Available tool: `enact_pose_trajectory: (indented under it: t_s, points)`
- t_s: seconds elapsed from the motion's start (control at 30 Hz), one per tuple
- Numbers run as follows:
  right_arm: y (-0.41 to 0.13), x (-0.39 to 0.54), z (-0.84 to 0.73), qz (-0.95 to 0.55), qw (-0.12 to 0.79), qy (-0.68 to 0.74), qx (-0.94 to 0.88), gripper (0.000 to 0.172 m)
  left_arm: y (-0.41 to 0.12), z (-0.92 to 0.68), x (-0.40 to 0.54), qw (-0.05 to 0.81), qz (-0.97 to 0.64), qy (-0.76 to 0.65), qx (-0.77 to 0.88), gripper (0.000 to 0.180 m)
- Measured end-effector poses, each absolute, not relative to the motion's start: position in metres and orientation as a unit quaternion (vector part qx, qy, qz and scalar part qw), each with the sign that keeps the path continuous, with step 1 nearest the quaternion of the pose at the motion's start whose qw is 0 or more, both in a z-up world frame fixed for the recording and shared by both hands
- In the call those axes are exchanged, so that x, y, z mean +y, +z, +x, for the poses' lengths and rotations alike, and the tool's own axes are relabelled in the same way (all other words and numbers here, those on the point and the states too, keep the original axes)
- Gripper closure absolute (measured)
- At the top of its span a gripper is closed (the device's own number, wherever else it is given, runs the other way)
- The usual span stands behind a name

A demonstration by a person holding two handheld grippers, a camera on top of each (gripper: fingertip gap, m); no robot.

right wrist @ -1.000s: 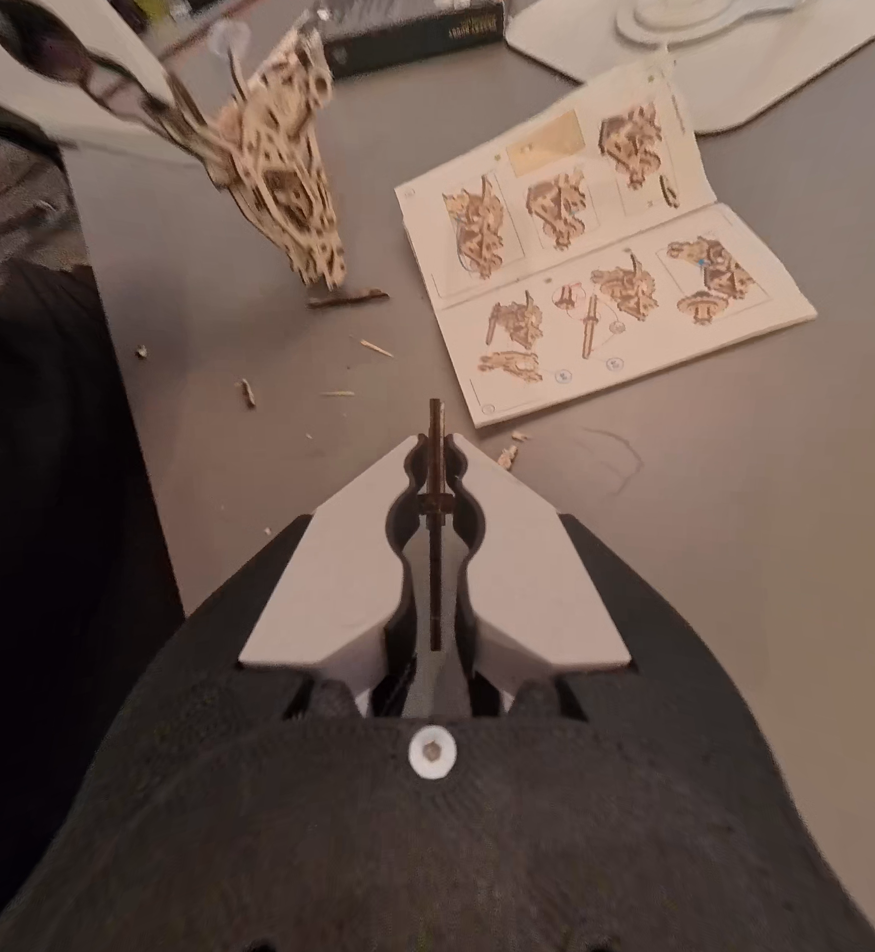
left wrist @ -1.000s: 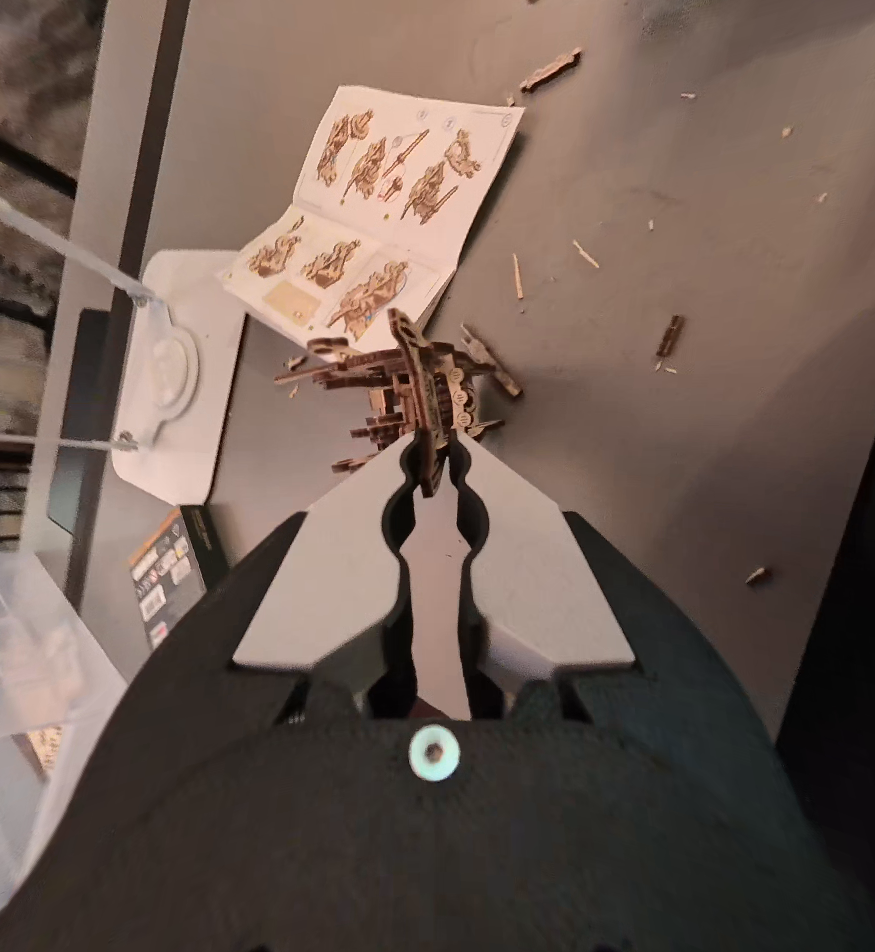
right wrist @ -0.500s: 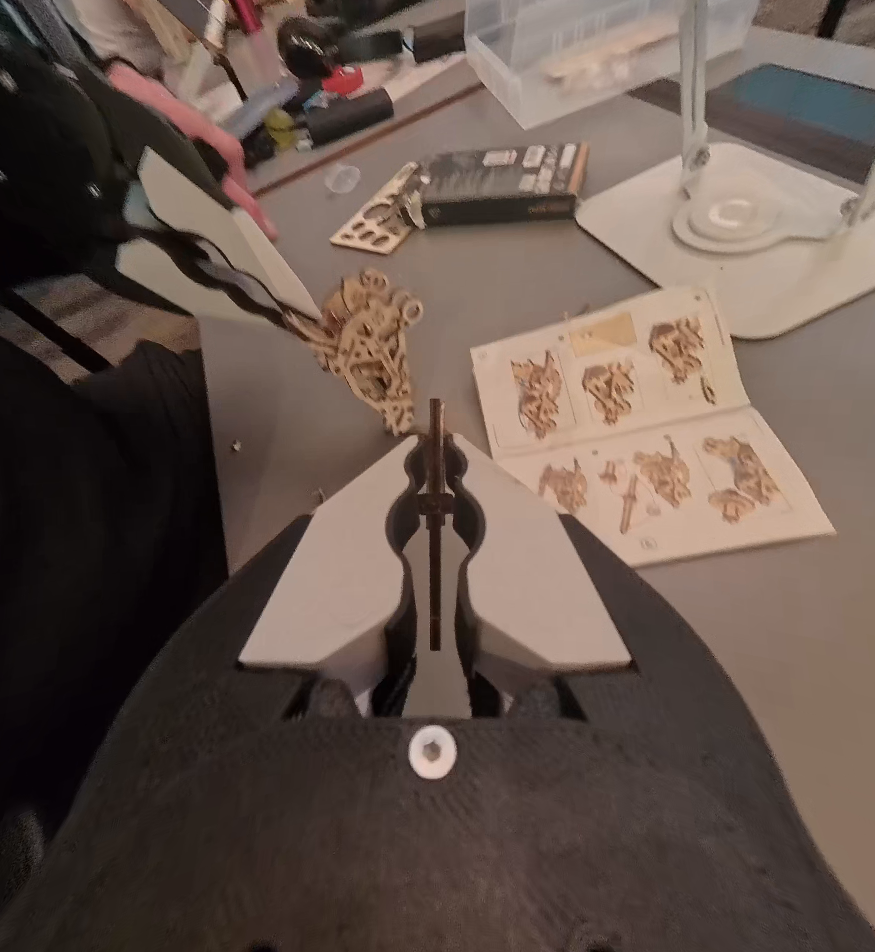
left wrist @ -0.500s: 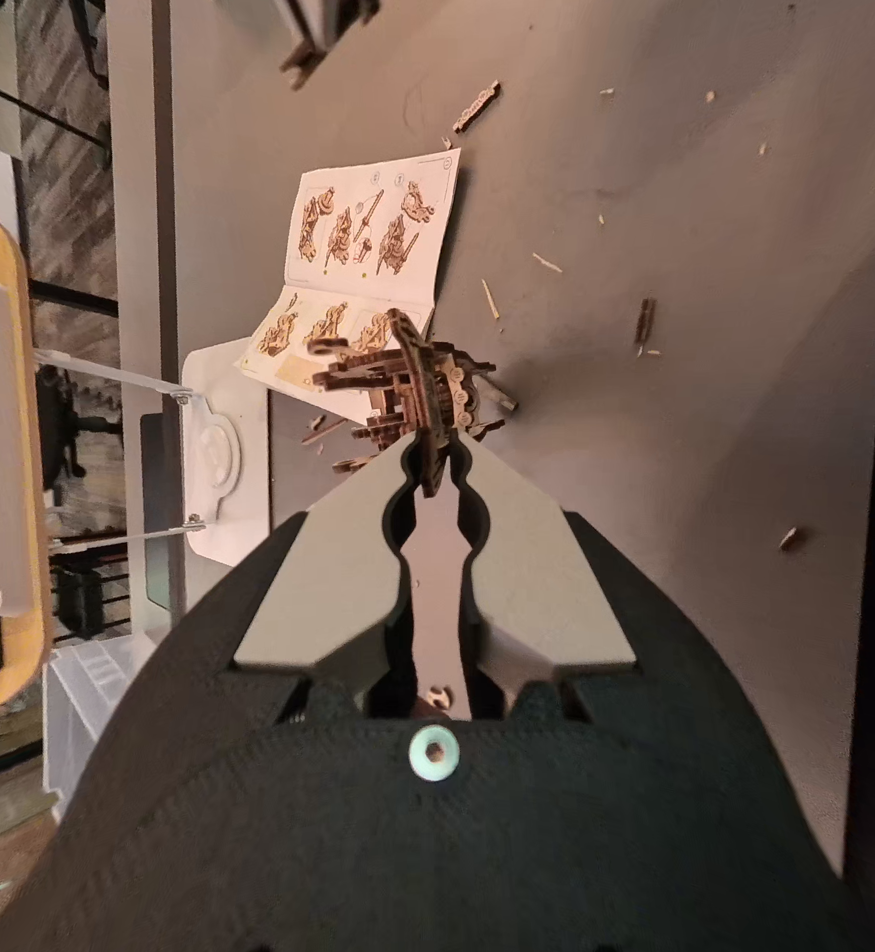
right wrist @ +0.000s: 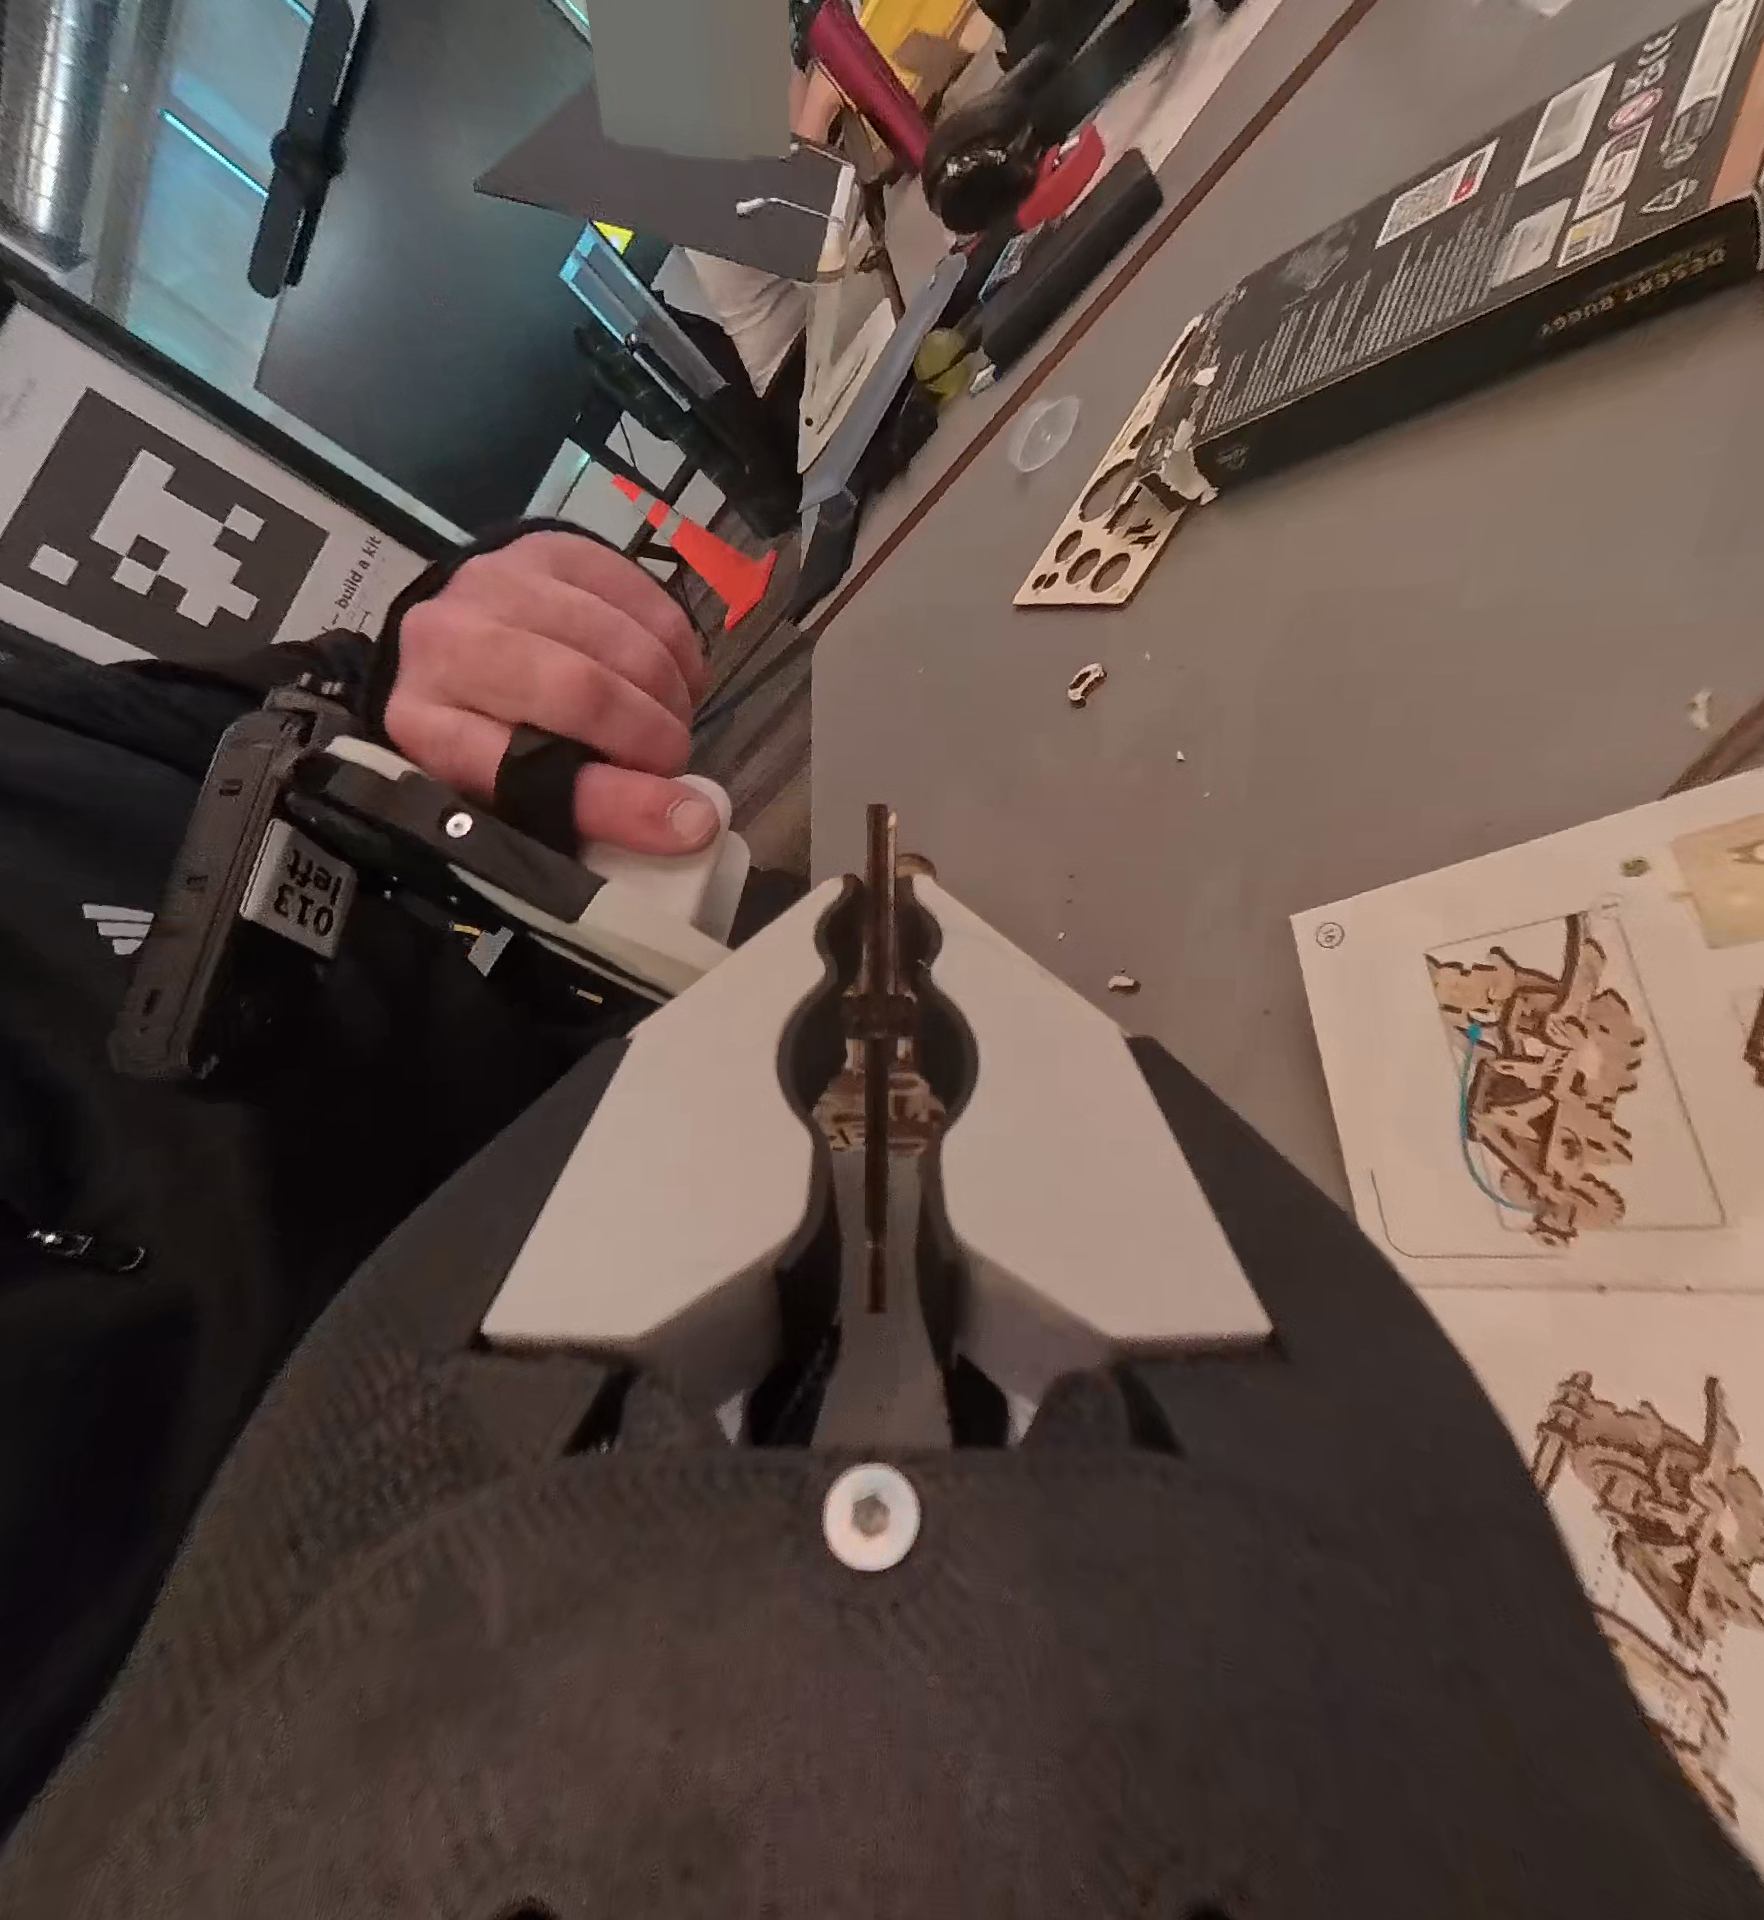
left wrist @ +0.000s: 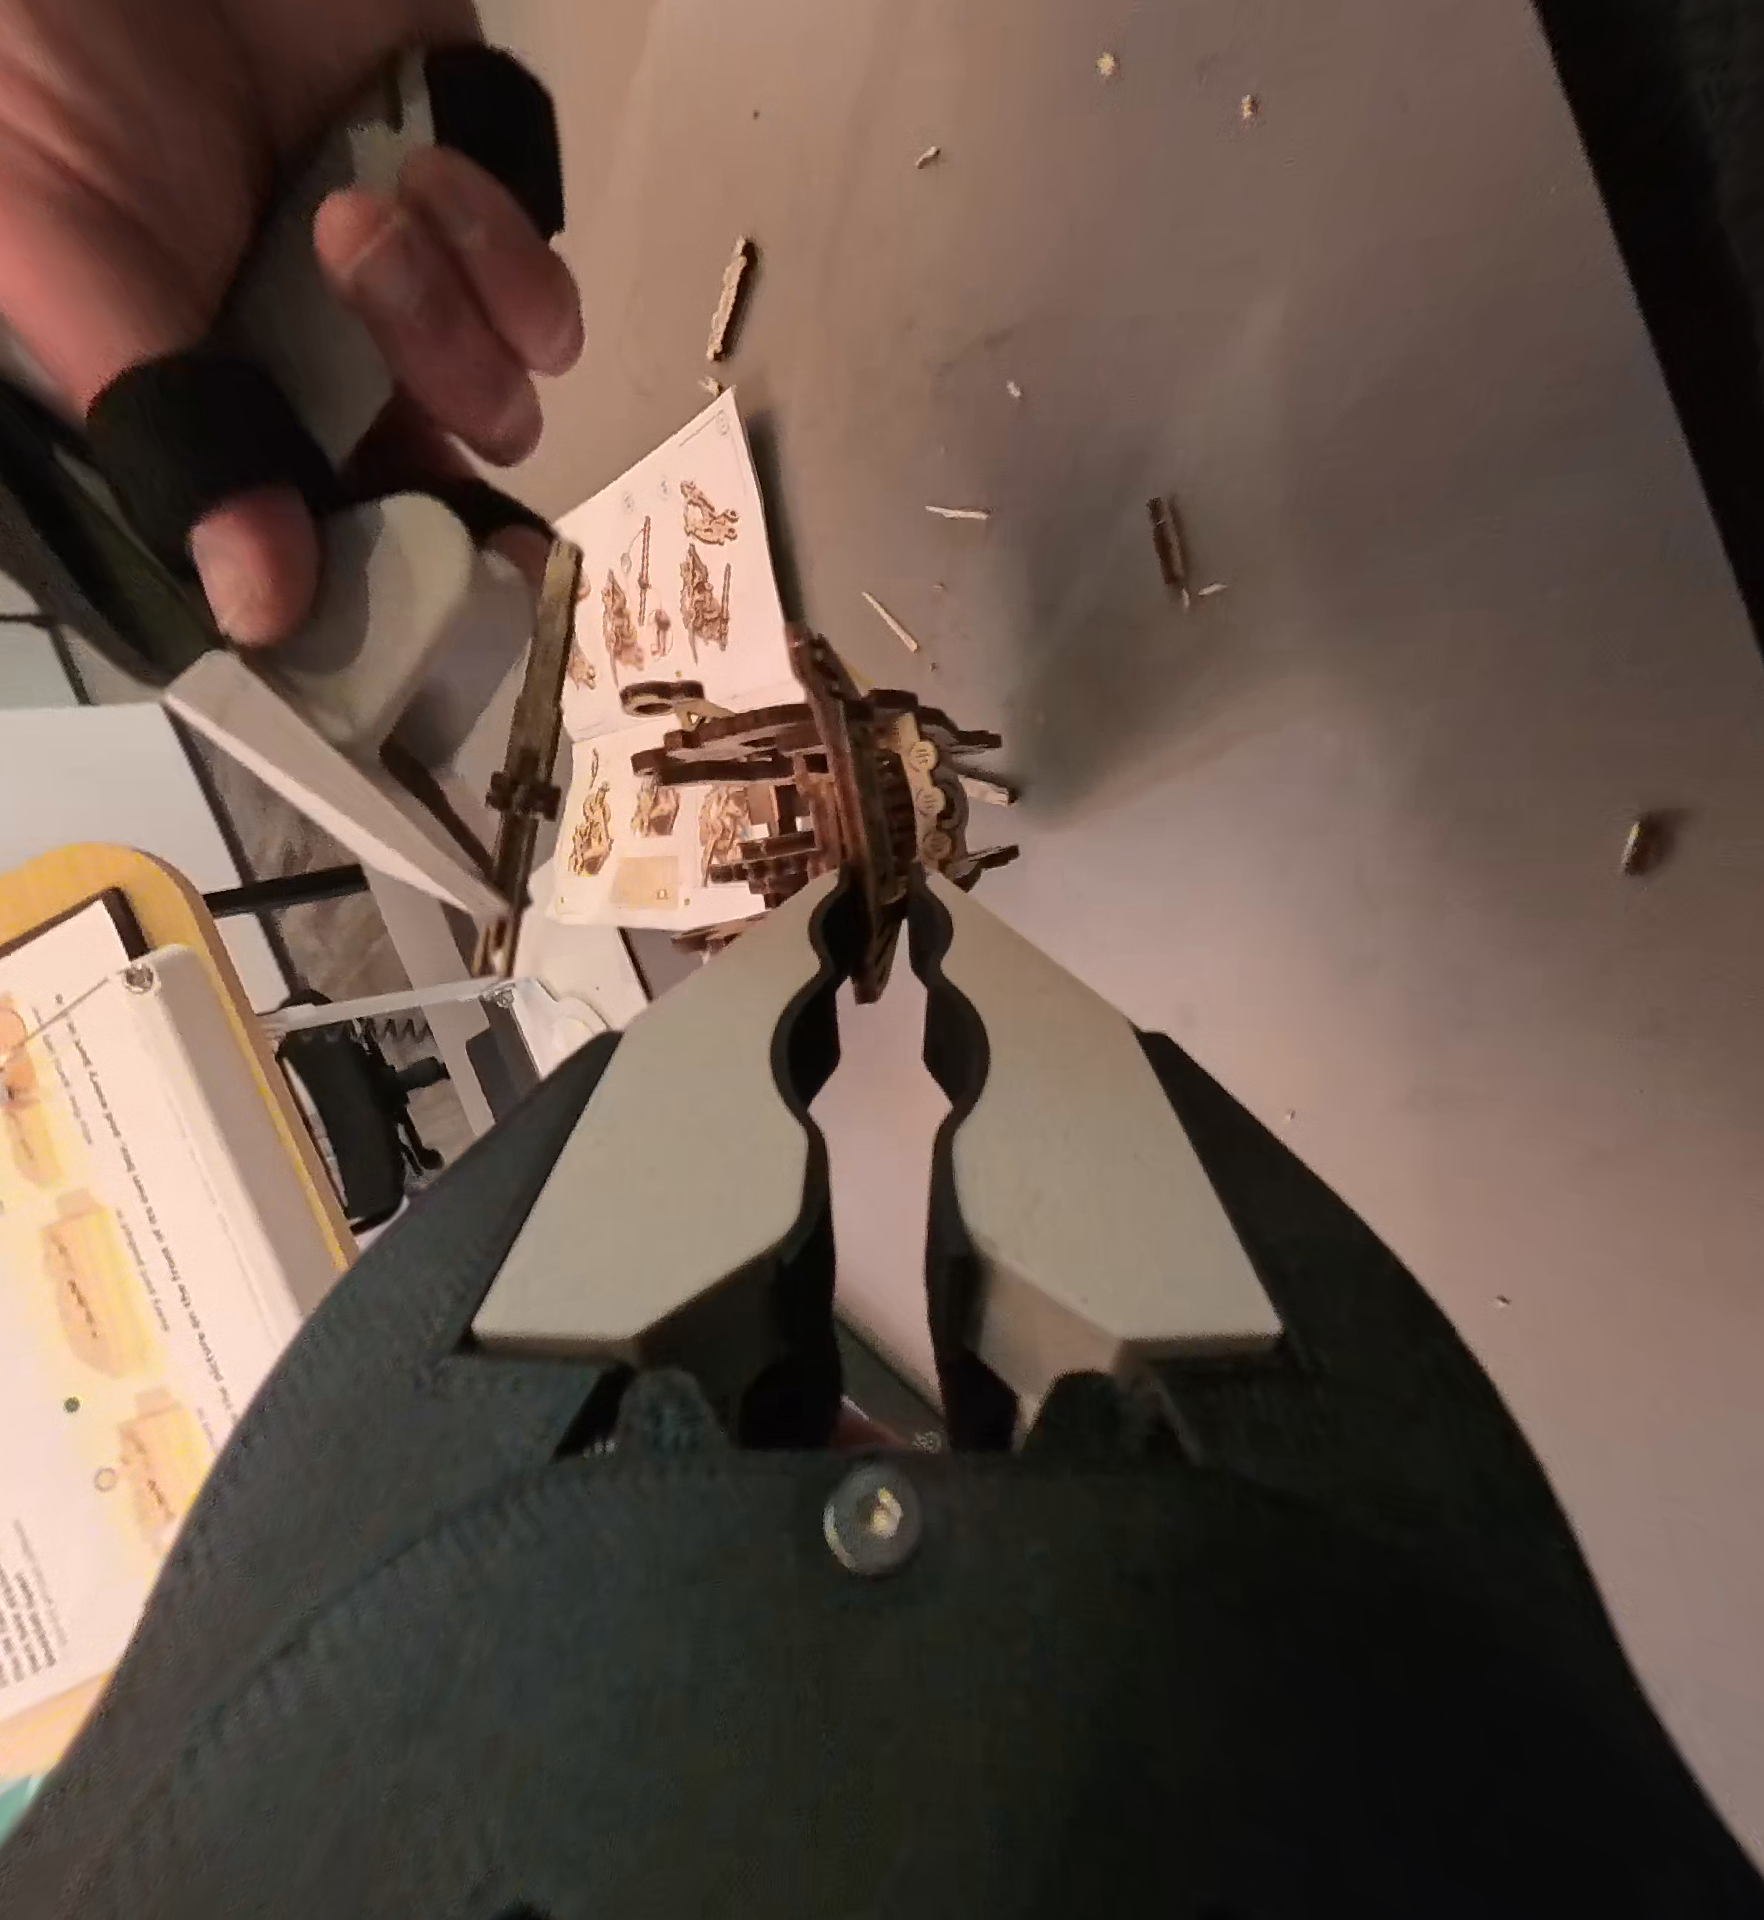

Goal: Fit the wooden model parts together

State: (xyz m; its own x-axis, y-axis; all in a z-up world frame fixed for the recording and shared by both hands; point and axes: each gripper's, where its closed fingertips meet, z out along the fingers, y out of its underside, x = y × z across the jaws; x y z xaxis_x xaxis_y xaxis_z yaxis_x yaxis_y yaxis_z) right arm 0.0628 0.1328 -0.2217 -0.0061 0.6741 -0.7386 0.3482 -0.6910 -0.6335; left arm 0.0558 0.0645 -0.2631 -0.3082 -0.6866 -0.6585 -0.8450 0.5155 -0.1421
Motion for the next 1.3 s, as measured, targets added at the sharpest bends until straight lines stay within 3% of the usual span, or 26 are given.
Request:
enact_pose_trajectory:
  t_s: [0.5,1.07,1.3]
  points:
    - [-0.25,0.11,0.056,-0.725,0.048,0.536,-0.43,0.169,-0.277,0.052,0.053,0.344,-0.434,0.126,0.823,0.174]
    - [-0.257,0.105,0.041,-0.734,0.044,0.547,-0.401,0.168,-0.278,0.055,0.052,0.349,-0.422,0.122,0.828,0.174]
    - [-0.26,0.105,0.049,-0.742,0.054,0.541,-0.392,0.149,-0.279,0.054,0.051,0.35,-0.423,0.121,0.827,0.174]
